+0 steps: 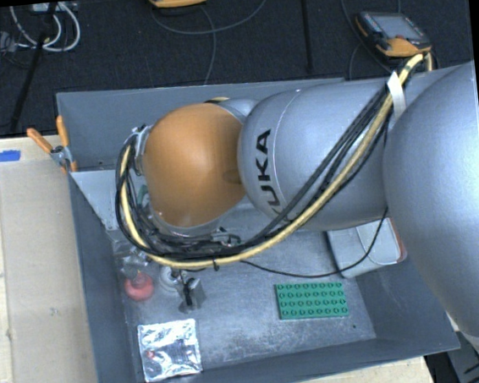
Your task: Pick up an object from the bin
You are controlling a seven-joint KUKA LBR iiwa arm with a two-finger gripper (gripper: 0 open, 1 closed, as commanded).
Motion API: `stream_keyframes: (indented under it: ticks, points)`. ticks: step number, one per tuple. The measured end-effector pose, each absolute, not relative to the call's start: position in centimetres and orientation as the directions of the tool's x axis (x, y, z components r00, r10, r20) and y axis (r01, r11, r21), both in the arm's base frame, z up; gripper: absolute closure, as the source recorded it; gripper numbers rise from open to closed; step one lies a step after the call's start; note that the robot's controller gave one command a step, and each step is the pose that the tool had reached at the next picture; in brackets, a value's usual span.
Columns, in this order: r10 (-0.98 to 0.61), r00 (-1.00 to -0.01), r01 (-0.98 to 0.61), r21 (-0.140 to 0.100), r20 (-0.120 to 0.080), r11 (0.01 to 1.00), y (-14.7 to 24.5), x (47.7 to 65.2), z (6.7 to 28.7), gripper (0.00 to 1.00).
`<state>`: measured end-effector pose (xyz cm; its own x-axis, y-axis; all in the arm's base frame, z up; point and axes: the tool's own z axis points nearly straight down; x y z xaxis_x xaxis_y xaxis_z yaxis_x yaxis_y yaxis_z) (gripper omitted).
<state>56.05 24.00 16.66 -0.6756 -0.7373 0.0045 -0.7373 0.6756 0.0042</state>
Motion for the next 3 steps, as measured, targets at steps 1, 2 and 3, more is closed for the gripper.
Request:
stream_keyframes:
  ticks: [1, 2, 3]
  points:
    - [-0.869, -0.494, -0.869, 0.001, -0.002, 0.494, 22.7, 60.0, 8.1, 0.00]
    - [-0.867, -0.497, -0.867, 0.002, -0.002, 0.497, 22.8, 60.0, 8.3, 1.00]
    - [-0.905, -0.426, -0.905, -0.008, -0.008, 0.426, 21.9, 59.5, 26.8, 1.00]
